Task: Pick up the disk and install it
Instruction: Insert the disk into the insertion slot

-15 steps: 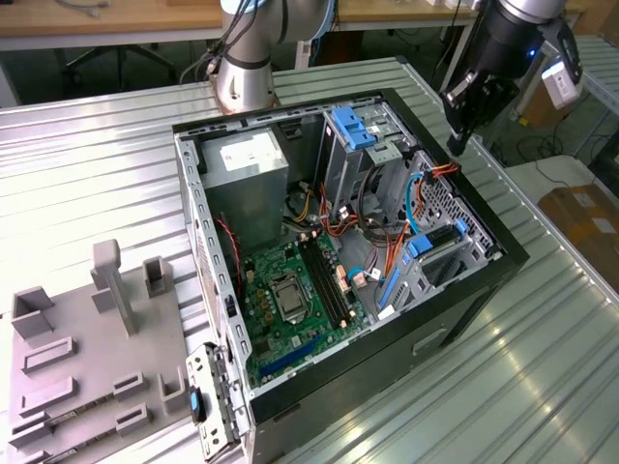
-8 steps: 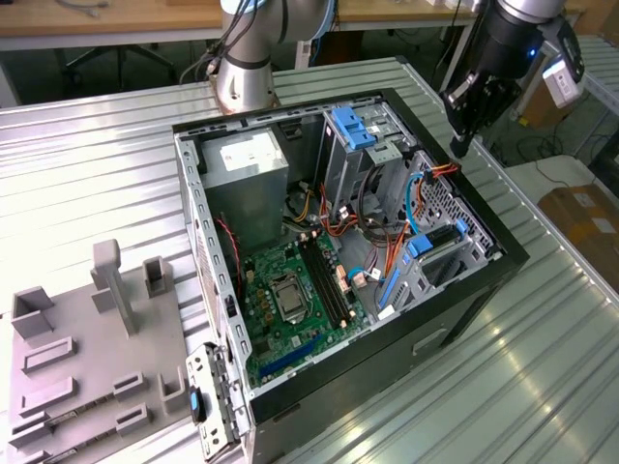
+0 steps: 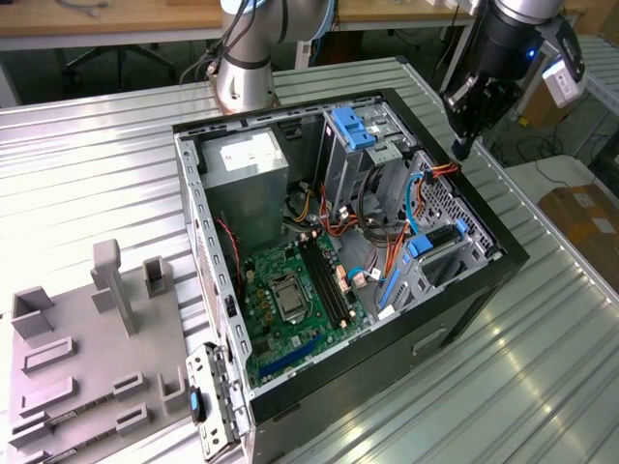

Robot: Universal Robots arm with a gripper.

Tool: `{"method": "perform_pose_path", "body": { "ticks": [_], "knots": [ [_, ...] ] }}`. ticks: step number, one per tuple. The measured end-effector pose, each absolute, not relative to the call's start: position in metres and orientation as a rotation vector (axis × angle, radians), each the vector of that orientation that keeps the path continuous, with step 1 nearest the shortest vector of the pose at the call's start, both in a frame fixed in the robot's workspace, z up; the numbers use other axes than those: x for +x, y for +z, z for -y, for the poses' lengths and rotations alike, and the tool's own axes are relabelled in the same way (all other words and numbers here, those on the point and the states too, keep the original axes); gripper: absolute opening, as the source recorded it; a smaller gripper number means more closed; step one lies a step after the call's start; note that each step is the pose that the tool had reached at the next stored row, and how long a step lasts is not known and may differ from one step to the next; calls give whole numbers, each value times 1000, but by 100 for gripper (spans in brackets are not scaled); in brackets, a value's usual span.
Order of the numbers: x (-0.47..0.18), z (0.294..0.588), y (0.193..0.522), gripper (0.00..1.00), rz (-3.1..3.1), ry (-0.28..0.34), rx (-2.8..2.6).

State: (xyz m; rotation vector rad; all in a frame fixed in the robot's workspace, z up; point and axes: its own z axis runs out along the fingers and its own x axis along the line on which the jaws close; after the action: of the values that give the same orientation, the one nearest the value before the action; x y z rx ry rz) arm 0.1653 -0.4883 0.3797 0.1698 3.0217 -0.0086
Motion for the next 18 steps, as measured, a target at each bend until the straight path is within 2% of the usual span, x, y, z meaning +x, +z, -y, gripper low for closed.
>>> {"method": "perform_pose_path", "body": {
  "ticks": [18],
  "knots": [
    [159, 488, 379, 11, -3019, -14, 184]
  ]
}}
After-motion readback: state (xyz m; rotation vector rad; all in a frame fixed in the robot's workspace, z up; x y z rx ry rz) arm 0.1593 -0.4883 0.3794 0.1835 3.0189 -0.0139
